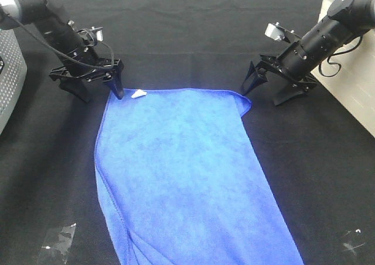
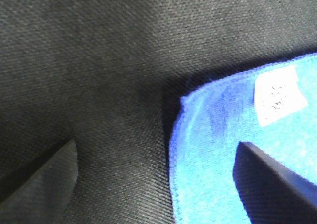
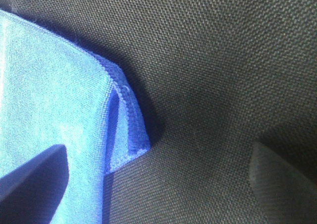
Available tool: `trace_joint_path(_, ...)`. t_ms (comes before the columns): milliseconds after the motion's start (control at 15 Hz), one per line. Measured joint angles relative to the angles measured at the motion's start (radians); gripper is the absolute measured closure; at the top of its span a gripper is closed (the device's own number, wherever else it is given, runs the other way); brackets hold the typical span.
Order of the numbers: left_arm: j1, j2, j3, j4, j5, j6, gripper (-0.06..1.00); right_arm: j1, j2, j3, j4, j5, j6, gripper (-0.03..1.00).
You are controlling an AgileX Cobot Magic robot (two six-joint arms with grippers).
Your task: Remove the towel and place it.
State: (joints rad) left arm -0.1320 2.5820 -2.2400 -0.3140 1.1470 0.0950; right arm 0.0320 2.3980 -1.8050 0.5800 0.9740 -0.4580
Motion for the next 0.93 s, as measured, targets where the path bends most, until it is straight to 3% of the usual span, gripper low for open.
trace_joint_path(333, -0.042, 0.010, -0.007, -0.001, -0.014, 0.000, 0.19, 0.003, 0.010, -0.002, 0.034, 0.004, 0.000, 0.03)
trace_joint_path(933, -0.100, 0.022, -0.013, -0.088, -0.057, -0.003, 0.20, 0.160, 0.016, -0.005, 0.044, -0.048, -0.002, 0.12)
